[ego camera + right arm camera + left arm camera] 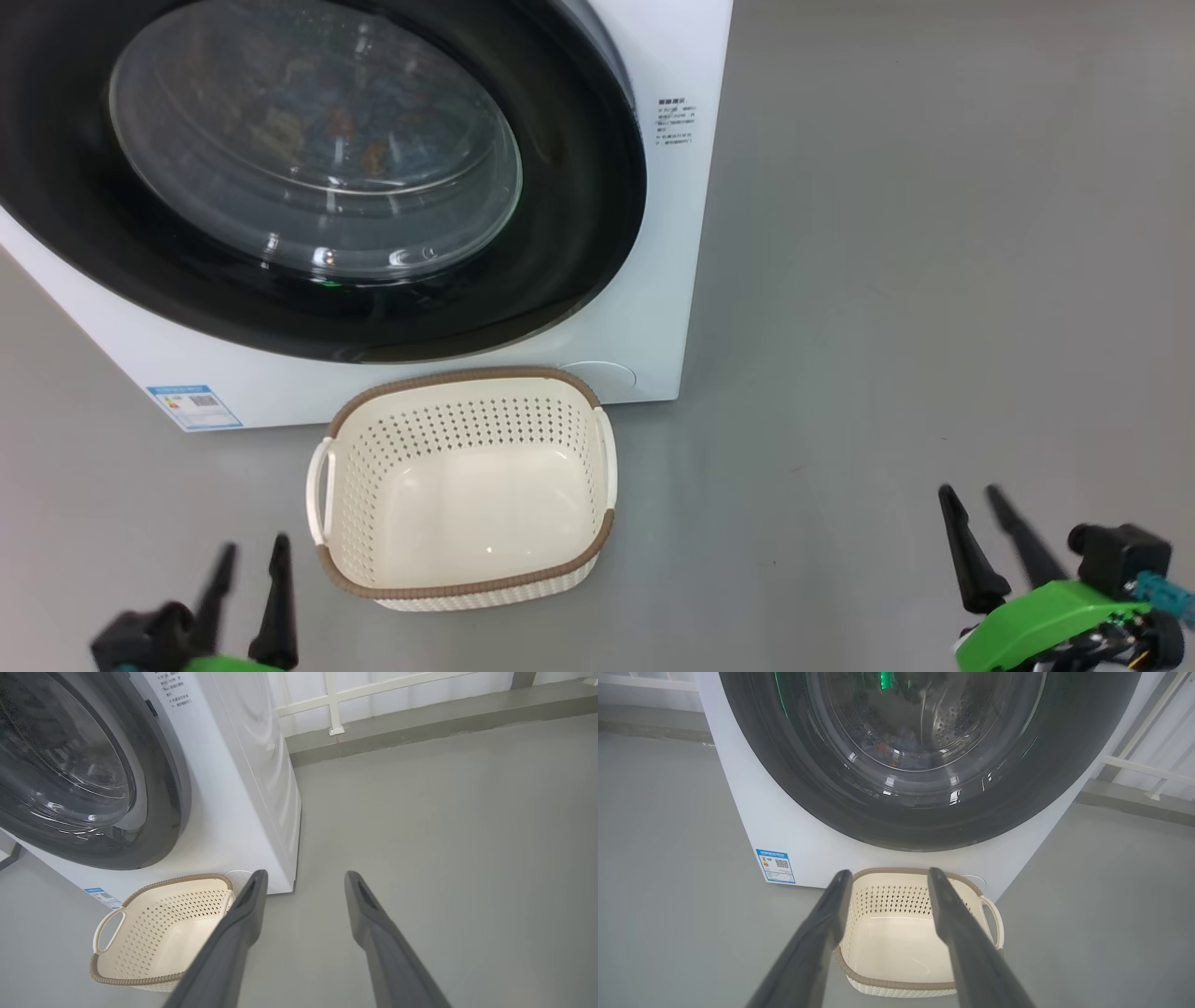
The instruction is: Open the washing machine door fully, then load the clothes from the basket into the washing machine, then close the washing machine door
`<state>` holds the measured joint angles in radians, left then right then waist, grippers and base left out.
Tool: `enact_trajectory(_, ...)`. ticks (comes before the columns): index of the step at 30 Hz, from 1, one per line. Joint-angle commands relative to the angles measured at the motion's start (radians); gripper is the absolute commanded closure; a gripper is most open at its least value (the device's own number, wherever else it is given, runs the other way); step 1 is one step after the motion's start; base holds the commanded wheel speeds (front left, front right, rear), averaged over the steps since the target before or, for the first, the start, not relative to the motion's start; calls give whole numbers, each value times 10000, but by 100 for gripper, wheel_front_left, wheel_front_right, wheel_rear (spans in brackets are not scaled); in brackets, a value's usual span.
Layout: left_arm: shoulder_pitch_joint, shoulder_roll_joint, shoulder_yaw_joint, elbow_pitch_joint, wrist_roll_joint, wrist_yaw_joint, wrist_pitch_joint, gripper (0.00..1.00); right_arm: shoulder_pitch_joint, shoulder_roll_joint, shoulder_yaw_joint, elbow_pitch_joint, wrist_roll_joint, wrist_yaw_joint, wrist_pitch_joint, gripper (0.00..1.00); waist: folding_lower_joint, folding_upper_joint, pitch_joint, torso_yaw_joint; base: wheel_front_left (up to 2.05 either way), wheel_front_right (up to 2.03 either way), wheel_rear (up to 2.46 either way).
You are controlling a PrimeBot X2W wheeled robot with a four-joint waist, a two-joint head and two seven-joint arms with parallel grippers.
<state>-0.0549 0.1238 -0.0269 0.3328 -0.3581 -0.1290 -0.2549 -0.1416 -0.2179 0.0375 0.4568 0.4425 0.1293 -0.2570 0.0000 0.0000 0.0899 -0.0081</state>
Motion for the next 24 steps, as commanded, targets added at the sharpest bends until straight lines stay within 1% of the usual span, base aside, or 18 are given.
enact_trajectory(1,7,-48,-11,92,-3,0,5,100,6,35,9,105,3,0,3,100,0,0,0,0,0,0,0)
enact_trajectory(4,182,-294,-75,396,-9,0,14,100,52,258,64,462,8,0,16,100,0,0,-1,-1,0,0,0)
enact_trajectory(6,190,-327,-45,390,-273,0,95,100,63,316,36,433,255,0,99,100,2,0,-15,0,0,0,0)
enact_trajectory(10,181,-341,2,339,-675,-1,215,100,87,361,-16,340,628,1,218,100,23,0,-70,3,0,0,0)
enact_trajectory(14,156,-354,47,307,-1071,-1,329,100,95,405,-64,265,998,1,333,100,3,0,-83,6,0,0,0)
enact_trajectory(24,83,-387,166,213,-2072,-3,621,100,104,516,-190,65,1932,2,626,100,1,0,-145,13,0,0,0)
